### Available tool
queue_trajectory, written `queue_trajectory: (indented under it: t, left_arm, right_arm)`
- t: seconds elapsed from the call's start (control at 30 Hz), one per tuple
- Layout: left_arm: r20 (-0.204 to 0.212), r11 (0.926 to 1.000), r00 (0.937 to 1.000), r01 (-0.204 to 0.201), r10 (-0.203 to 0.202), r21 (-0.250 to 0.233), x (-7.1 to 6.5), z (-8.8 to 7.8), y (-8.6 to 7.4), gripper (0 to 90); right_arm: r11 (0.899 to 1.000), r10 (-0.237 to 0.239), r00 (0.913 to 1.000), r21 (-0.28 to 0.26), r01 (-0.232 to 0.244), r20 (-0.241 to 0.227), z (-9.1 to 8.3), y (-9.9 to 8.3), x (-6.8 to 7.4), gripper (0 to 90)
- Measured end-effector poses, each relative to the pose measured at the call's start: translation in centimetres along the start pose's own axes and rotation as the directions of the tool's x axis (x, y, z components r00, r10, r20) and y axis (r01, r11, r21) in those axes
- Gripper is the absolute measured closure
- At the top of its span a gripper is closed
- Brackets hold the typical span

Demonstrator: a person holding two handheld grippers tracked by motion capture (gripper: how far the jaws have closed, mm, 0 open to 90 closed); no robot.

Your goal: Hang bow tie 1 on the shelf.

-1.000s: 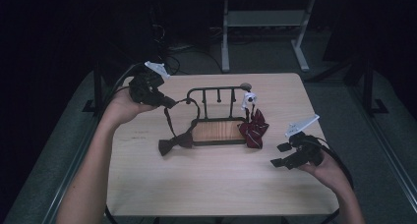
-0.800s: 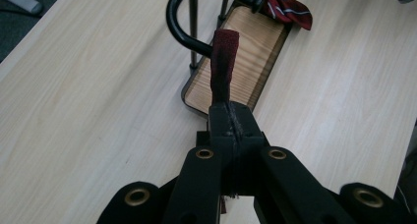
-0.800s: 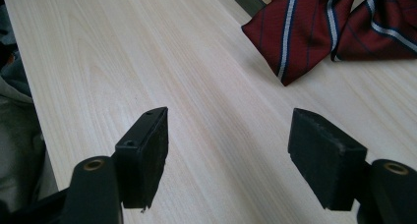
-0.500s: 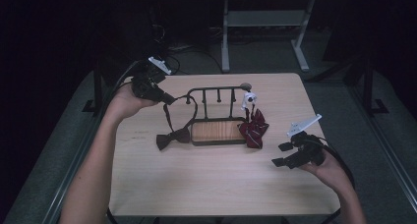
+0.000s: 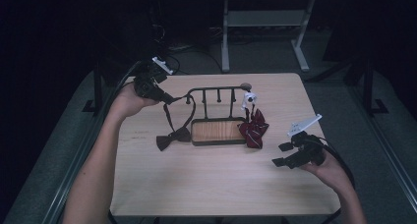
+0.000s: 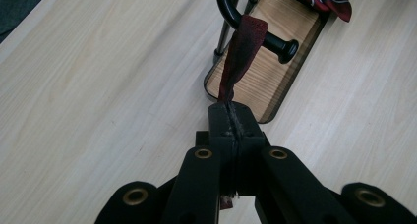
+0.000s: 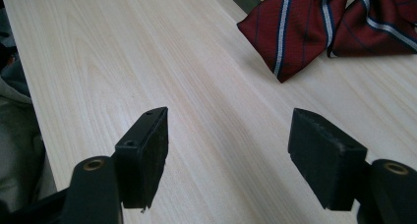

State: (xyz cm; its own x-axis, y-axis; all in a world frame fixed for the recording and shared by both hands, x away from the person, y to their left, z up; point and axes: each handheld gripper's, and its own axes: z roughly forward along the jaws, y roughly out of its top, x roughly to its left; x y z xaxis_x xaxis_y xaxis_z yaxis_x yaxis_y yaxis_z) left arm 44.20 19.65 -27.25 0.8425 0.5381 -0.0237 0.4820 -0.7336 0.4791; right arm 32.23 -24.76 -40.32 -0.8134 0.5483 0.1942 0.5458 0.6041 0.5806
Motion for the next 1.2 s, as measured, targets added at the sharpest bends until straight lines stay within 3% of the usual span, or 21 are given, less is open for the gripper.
queue_trajectory:
  t: [0.4, 0.67, 0.77, 1.2]
  left_arm:
    - [-0.047, 0.9995, 0.9989, 0.003, -0.002, 0.032, -0.3, 0.2, -0.3, 77.5]
    - [-0.047, 0.9999, 0.9989, 0.009, -0.009, 0.004, -0.7, -0.1, -2.0, 74.2]
    - [-0.025, 0.9996, 0.9995, 0.018, -0.019, -0.019, -0.6, -0.1, -2.7, 74.0]
    - [-0.06, 0.9997, 0.9981, 0.011, -0.012, -0.022, -1.5, 0.0, -5.5, 68.7]
  right_arm:
    - [1.0, 0.011, 0.9999, -0.001, -0.011, 0.003, -0.1, -0.1, -0.1, 31.2]
    - [1.0, 0.018, 0.9998, -0.006, -0.018, 0.005, -0.1, -0.5, -0.4, 31.1]
    - [1.0, 0.023, 0.9997, -0.003, -0.023, 0.008, -0.1, -0.4, -0.3, 30.7]
    - [0.999, 0.032, 0.9993, -0.006, -0.032, 0.019, 0.0, -0.5, -0.4, 29.8]
